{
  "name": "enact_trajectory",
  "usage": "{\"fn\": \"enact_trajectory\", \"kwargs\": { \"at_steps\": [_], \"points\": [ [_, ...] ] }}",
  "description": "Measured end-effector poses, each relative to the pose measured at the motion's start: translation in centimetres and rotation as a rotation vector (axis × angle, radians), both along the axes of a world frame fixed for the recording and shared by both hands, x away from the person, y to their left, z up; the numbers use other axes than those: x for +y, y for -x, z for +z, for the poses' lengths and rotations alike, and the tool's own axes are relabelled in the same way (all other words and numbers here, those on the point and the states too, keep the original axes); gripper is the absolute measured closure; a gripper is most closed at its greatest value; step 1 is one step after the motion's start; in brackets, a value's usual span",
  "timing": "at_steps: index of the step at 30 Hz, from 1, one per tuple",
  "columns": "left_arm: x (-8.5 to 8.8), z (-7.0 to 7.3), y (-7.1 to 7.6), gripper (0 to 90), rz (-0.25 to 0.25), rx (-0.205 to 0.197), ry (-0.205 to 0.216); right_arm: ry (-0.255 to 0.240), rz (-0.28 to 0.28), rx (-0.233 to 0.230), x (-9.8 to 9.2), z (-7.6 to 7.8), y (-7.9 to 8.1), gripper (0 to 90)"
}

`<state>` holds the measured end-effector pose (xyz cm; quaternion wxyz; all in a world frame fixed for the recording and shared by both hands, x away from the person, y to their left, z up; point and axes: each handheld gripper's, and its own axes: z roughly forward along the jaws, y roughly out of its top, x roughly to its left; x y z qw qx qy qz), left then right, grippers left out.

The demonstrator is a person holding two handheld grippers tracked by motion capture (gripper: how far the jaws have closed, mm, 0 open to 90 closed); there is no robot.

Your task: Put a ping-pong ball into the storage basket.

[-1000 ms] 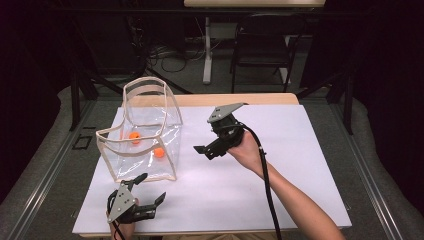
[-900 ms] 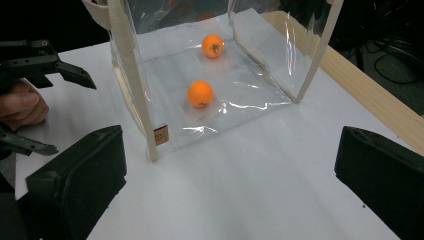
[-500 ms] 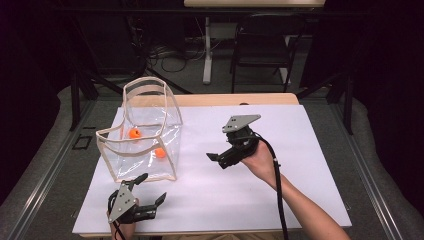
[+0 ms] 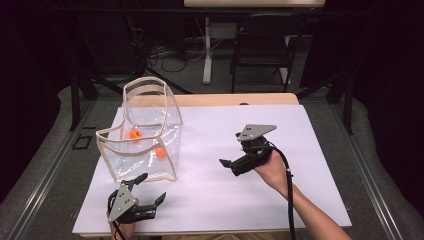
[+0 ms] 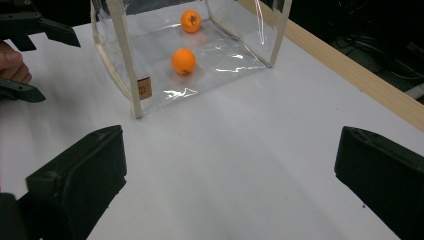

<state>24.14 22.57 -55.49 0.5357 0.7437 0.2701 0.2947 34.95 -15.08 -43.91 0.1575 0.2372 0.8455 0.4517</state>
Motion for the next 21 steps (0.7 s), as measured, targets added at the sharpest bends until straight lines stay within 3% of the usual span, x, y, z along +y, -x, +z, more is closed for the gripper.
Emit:
{"fn": "enact_trajectory", "kwargs": {
  "at_steps": [21],
  "points": [
    [-0.1, 0.0, 0.1, 15.7, -0.002, 0.0, -0.008, -0.011, -0.048, 0.003, -3.4, -3.7, 2.6, 0.0]
  ]
}}
